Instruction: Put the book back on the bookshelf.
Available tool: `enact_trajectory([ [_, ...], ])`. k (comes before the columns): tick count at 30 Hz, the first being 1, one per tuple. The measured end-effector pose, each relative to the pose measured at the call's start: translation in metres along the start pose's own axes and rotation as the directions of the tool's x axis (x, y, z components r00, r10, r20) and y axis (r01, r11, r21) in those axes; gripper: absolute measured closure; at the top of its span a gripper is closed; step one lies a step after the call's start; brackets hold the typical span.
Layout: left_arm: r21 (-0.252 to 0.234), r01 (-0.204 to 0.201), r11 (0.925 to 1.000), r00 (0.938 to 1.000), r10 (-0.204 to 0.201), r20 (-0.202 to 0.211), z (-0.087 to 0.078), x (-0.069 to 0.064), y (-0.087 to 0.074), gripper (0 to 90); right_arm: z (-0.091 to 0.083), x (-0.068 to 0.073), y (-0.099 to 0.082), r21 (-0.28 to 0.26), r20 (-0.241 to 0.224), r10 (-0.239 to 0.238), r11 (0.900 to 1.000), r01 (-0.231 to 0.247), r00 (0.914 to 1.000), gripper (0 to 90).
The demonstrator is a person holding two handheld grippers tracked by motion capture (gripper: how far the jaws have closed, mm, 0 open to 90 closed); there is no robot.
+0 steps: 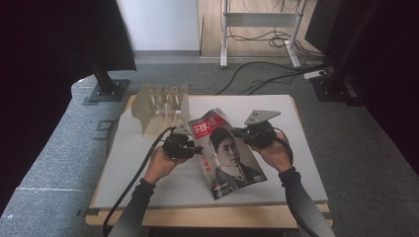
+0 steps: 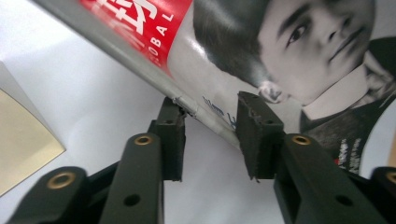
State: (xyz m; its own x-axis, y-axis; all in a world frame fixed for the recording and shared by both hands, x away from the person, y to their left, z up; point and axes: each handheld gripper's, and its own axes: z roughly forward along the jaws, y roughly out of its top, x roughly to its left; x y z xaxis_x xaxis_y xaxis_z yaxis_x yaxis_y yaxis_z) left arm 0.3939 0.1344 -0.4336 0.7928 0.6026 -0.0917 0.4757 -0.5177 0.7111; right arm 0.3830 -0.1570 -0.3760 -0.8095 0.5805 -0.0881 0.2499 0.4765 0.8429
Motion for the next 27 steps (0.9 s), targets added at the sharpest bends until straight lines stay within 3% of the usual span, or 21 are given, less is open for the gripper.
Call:
enact_trajectory([
  [6, -0.014, -0.014, 0.9998, 0.9999, 0.014, -0.008, -0.010, -0.002, 0.006, 69.6, -0.001, -0.004, 0.001, -0.008, 0.010, 0.002, 1.0000, -0.002, 0.9999, 86.5],
  [14, -0.093, -0.071, 0.9932, 0.9964, 0.066, -0.053, -0.029, -0.006, 0.013, 75.0, -0.003, -0.009, 0.005, -0.024, 0.046, 0.005, 0.9997, -0.004, 0.9989, 86.4],
  [15, -0.114, -0.098, 0.9886, 0.9929, 0.089, -0.078, -0.034, -0.009, 0.015, 76.2, -0.003, -0.010, 0.006, -0.031, 0.058, 0.007, 0.9995, -0.006, 0.9983, 86.3],
  [16, -0.114, -0.098, 0.9886, 0.9929, 0.089, -0.078, -0.034, -0.009, 0.015, 77.0, -0.003, -0.010, 0.006, -0.031, 0.058, 0.007, 0.9995, -0.006, 0.9983, 86.3],
  [20, -0.150, -0.168, 0.9743, 0.9791, 0.148, -0.140, -0.044, -0.017, 0.019, 78.5, -0.003, -0.011, 0.007, -0.044, 0.080, 0.020, 0.9989, -0.016, 0.9966, 86.1],
  [24, -0.156, -0.194, 0.9685, 0.9732, 0.170, -0.155, -0.046, -0.021, 0.018, 79.2, 0.000, -0.014, -0.001, -0.041, 0.091, 0.044, 0.9984, -0.040, 0.9949, 86.1],
  [27, -0.186, -0.233, 0.9545, 0.9593, 0.194, -0.205, -0.050, -0.024, 0.021, 81.7, 0.000, -0.018, -0.003, -0.051, 0.100, 0.062, 0.9971, -0.057, 0.9931, 85.9],
])
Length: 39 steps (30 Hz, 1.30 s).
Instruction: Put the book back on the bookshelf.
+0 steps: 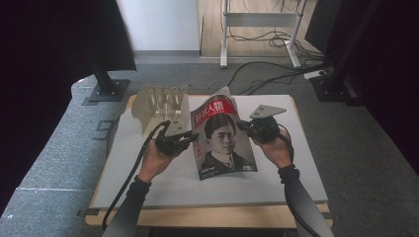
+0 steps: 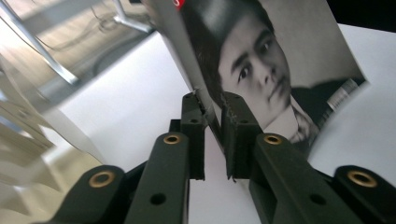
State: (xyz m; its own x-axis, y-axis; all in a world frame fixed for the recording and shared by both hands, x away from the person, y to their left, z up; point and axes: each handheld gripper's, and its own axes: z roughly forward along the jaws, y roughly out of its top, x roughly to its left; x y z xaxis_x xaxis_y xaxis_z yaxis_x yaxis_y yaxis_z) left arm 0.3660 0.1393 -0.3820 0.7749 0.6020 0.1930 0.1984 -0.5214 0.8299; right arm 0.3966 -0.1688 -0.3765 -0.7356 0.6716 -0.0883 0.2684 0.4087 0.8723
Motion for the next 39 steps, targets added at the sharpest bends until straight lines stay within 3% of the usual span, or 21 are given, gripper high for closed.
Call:
enact_trajectory([
  [4, -0.021, -0.014, 0.9997, 0.9998, 0.013, -0.013, -0.006, 0.000, 0.000, 84.9, 0.002, 0.000, -0.001, 0.001, -0.004, 0.001, 1.0000, -0.001, 1.0000, 85.9],
  [9, -0.018, -0.023, 0.9996, 0.9995, 0.024, 0.020, -0.013, -0.004, -0.002, 84.2, -0.003, -0.002, -0.009, -0.008, -0.019, 0.013, 0.9999, -0.013, 0.9997, 86.2],
  [13, -0.010, -0.045, 0.9989, 0.9983, 0.045, 0.037, -0.011, -0.008, 0.004, 78.0, -0.011, 0.000, -0.013, -0.009, -0.035, -0.002, 1.0000, 0.002, 0.9994, 86.1],
  [16, -0.003, -0.044, 0.9990, 0.9989, 0.044, 0.016, -0.005, -0.008, 0.011, 71.6, -0.015, 0.001, -0.018, -0.020, -0.044, -0.002, 0.9998, 0.001, 0.9990, 86.1],
  [20, 0.003, -0.034, 0.9994, 0.9994, 0.034, 0.000, -0.001, -0.006, 0.016, 81.4, -0.018, 0.001, -0.020, -0.019, -0.053, -0.004, 0.9998, 0.003, 0.9986, 86.1],
  [24, 0.013, -0.046, 0.9989, 0.9975, 0.045, 0.054, -0.008, -0.007, 0.015, 82.8, -0.021, -0.001, -0.023, -0.011, -0.063, -0.008, 0.9999, 0.008, 0.9980, 85.7],
  [25, -0.017, -0.058, 0.9982, 0.9968, 0.059, 0.055, -0.006, -0.008, 0.017, 75.1, -0.022, -0.001, -0.024, -0.013, -0.066, -0.006, 0.9999, 0.006, 0.9978, 85.7],
  [26, -0.017, -0.058, 0.9982, 0.9968, 0.059, 0.055, -0.006, -0.008, 0.017, 69.7, -0.022, -0.001, -0.024, -0.013, -0.066, -0.006, 0.9999, 0.006, 0.9978, 85.7],
  [28, -0.023, -0.041, 0.9989, 0.9967, 0.042, 0.069, -0.001, -0.007, 0.025, 65.5, -0.023, 0.000, -0.025, -0.016, -0.076, -0.013, 0.9998, 0.011, 0.9970, 85.7],
  [31, 0.002, -0.035, 0.9994, 0.9967, 0.035, 0.074, 0.003, -0.006, 0.029, 67.3, -0.023, 0.000, -0.025, -0.018, -0.077, -0.013, 0.9998, 0.012, 0.9969, 85.6],
  [33, 0.025, -0.038, 0.9990, 0.9979, 0.037, 0.053, 0.005, -0.006, 0.031, 75.5, -0.024, -0.001, -0.026, -0.018, -0.082, -0.011, 0.9998, 0.009, 0.9966, 85.4],
  [34, 0.035, -0.017, 0.9993, 0.9983, 0.015, 0.056, 0.005, -0.003, 0.032, 82.0, -0.024, -0.002, -0.027, -0.021, -0.086, -0.005, 0.9998, 0.003, 0.9963, 85.1],
  [39, 0.039, 0.012, 0.9991, 0.9961, -0.015, 0.087, 0.004, 0.003, 0.030, 86.6, -0.024, -0.002, -0.030, -0.016, -0.082, 0.001, 0.9999, -0.002, 0.9966, 82.5],
])
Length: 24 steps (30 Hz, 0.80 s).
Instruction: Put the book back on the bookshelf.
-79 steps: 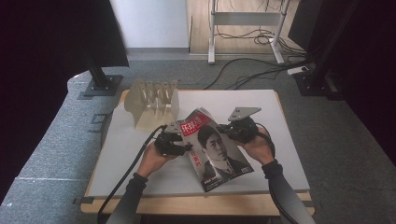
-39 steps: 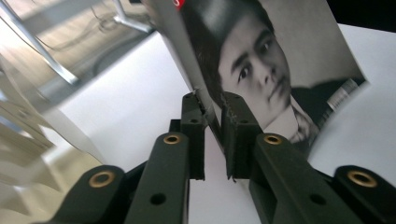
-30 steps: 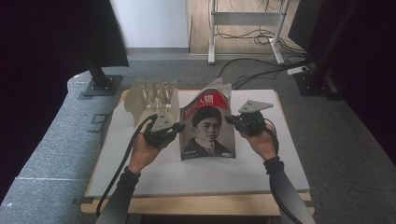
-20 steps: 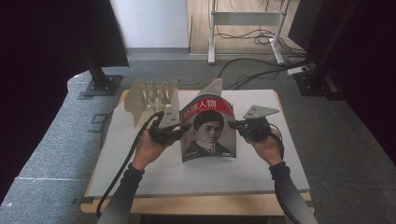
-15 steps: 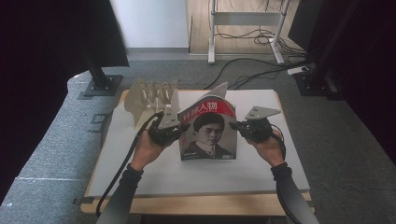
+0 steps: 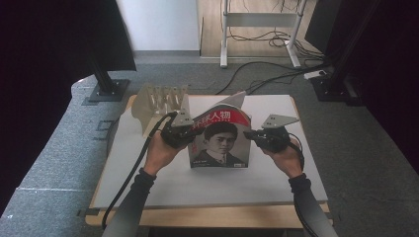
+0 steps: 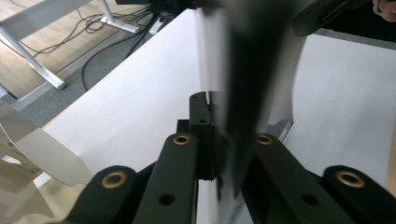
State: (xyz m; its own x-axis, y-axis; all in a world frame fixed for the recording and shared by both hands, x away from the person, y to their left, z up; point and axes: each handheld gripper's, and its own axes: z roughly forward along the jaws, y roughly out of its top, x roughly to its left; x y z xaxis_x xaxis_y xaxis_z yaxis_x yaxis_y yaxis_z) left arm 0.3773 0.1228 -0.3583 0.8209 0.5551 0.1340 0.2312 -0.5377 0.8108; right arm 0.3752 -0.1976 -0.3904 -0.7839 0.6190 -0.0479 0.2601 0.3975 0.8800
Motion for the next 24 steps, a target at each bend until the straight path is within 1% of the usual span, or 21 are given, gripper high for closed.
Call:
enact_trajectory([
  [3, -0.005, 0.020, 0.9998, 0.9998, -0.020, 0.000, -0.001, 0.005, -0.001, 86.8, -0.001, -0.003, -0.005, 0.003, 0.000, 0.025, 0.9997, -0.025, 0.9997, 79.8],
  [4, -0.006, 0.028, 0.9996, 0.9996, -0.028, 0.003, -0.002, 0.006, -0.001, 86.9, -0.001, -0.004, -0.007, 0.008, 0.011, 0.029, 0.9995, -0.029, 0.9995, 77.6],
  [5, -0.005, 0.041, 0.9991, 0.9991, -0.041, 0.007, -0.005, 0.010, -0.002, 86.9, -0.001, -0.007, -0.011, 0.021, 0.017, 0.043, 0.9988, -0.043, 0.9989, 75.4],
  [6, -0.005, 0.041, 0.9991, 0.9991, -0.041, 0.007, -0.005, 0.010, -0.002, 86.9, -0.001, -0.007, -0.011, 0.021, 0.017, 0.043, 0.9988, -0.043, 0.9989, 75.4],
  [8, -0.008, 0.060, 0.9982, 0.9981, -0.060, 0.012, -0.009, 0.013, -0.003, 86.9, 0.000, -0.008, -0.016, 0.023, 0.024, 0.057, 0.9981, -0.058, 0.9981, 70.0],
  [10, -0.002, 0.059, 0.9982, 0.9982, -0.059, 0.006, -0.013, 0.015, -0.004, 87.0, 0.000, -0.009, -0.021, 0.034, 0.030, 0.070, 0.9969, -0.071, 0.9971, 65.1],
  [11, 0.004, 0.068, 0.9977, 0.9977, -0.068, 0.000, -0.017, 0.016, -0.005, 87.0, 0.000, -0.010, -0.027, 0.044, 0.037, 0.080, 0.9957, -0.082, 0.9961, 59.2],
  [12, 0.004, 0.068, 0.9977, 0.9977, -0.068, 0.000, -0.017, 0.016, -0.005, 87.0, 0.000, -0.010, -0.027, 0.044, 0.037, 0.080, 0.9957, -0.082, 0.9961, 59.2],
  [15, -0.005, 0.083, 0.9965, 0.9965, -0.083, -0.004, -0.024, 0.019, -0.008, 87.1, 0.003, -0.011, -0.037, 0.072, 0.040, 0.096, 0.9925, -0.099, 0.9945, 53.6],
  [18, -0.018, 0.107, 0.9941, 0.9942, -0.107, 0.005, -0.032, 0.023, -0.012, 87.1, 0.007, -0.011, -0.049, 0.106, 0.047, 0.108, 0.9880, -0.112, 0.9931, 47.6],
  [19, -0.023, 0.115, 0.9931, 0.9933, -0.115, 0.005, -0.035, 0.024, -0.014, 87.1, 0.010, -0.011, -0.056, 0.130, 0.051, 0.115, 0.9842, -0.120, 0.9921, 43.2],
  [20, -0.025, 0.122, 0.9923, 0.9926, -0.121, 0.004, -0.038, 0.025, -0.015, 87.1, 0.010, -0.011, -0.056, 0.130, 0.051, 0.115, 0.9842, -0.120, 0.9921, 43.2],
  [24, -0.031, 0.139, 0.9899, 0.9903, -0.139, -0.005, -0.051, 0.028, -0.021, 87.1, 0.014, -0.012, -0.072, 0.149, 0.077, 0.128, 0.9790, -0.139, 0.9887, 36.2],
])
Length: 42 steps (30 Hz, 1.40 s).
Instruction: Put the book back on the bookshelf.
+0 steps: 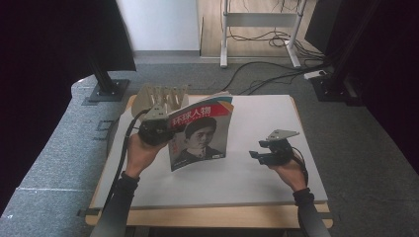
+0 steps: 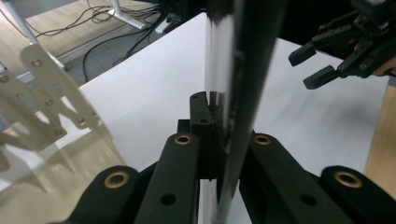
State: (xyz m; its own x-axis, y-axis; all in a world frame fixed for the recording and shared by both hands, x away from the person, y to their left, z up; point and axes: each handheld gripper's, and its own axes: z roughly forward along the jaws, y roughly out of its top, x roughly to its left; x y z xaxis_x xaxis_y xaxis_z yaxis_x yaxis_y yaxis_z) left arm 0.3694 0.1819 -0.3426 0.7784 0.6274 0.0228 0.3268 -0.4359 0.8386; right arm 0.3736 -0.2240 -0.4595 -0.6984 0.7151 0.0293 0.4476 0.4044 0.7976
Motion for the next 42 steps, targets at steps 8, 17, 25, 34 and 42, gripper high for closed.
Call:
enact_trajectory([
  [8, -0.001, 0.038, 0.9993, 0.9987, -0.038, -0.033, -0.023, 0.008, -0.007, 87.1, 0.006, -0.004, -0.024, 0.015, 0.052, 0.035, 0.9993, -0.036, 0.9980, 21.2],
  [17, -0.020, 0.097, 0.9951, 0.9934, -0.098, -0.059, -0.051, 0.021, -0.021, 87.1, 0.018, -0.008, -0.053, 0.059, 0.117, 0.096, 0.9929, -0.103, 0.9885, 9.4],
  [25, -0.023, 0.125, 0.9919, 0.9849, -0.127, -0.118, -0.077, 0.029, -0.031, 87.1, 0.024, -0.010, -0.069, 0.076, 0.146, 0.113, 0.9892, -0.125, 0.9827, 0.0],
  [34, -0.037, 0.174, 0.9840, 0.9663, -0.178, -0.186, -0.108, 0.041, -0.044, 87.1, 0.029, -0.009, -0.073, 0.112, 0.158, 0.089, 0.9879, -0.107, 0.9834, 0.0],
  [42, -0.077, 0.227, 0.9707, 0.9345, -0.240, -0.263, -0.131, 0.057, -0.055, 87.1, 0.030, -0.009, -0.073, 0.111, 0.160, 0.087, 0.9883, -0.106, 0.9833, 0.0],
])
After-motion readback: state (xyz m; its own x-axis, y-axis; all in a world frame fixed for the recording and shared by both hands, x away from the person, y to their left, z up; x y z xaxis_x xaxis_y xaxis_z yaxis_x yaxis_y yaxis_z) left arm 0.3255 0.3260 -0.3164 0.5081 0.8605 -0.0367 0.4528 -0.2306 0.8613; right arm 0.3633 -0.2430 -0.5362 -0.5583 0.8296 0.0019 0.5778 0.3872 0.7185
